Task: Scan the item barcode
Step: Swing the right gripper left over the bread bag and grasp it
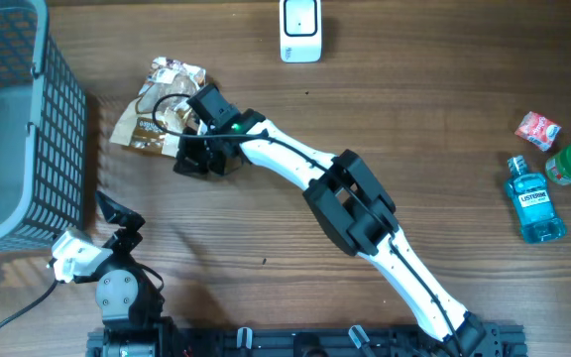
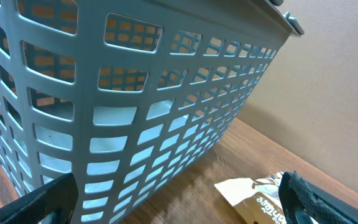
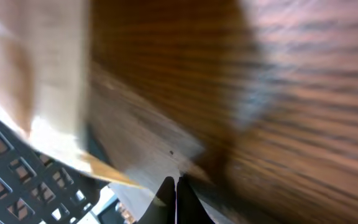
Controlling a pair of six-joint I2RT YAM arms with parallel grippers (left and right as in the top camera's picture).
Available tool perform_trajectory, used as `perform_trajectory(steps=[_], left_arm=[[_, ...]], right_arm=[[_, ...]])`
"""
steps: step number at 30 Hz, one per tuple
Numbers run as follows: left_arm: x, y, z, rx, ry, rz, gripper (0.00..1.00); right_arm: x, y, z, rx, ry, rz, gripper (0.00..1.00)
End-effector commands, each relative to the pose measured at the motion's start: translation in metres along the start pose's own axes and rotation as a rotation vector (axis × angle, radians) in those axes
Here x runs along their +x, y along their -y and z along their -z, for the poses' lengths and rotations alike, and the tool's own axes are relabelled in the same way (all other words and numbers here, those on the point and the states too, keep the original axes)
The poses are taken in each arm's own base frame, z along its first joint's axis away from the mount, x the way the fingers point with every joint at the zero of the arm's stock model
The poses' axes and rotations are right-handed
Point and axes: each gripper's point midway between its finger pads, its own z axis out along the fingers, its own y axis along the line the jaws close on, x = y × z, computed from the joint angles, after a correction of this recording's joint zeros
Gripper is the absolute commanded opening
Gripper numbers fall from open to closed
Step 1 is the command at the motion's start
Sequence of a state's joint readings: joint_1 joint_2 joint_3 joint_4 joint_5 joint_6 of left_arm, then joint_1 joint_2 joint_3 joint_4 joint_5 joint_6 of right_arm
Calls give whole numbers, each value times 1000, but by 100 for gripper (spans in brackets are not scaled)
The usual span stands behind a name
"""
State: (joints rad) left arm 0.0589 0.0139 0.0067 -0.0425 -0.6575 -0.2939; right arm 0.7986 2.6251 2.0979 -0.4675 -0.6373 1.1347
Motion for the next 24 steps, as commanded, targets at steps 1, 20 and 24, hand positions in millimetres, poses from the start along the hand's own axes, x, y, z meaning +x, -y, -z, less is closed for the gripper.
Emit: perform_trajectory(steps=[1,20,24], left_arm=[[0,-2,0,-10,3,-1,100],[0,-2,0,-11,3,-1,100],[0,-2,0,-11,3,-1,100]], right_arm=[[-44,110,-4,320,195,-109,5],[-52,103,-25,164,286,-738,100],[-33,81,-46,101,261,-837,100]])
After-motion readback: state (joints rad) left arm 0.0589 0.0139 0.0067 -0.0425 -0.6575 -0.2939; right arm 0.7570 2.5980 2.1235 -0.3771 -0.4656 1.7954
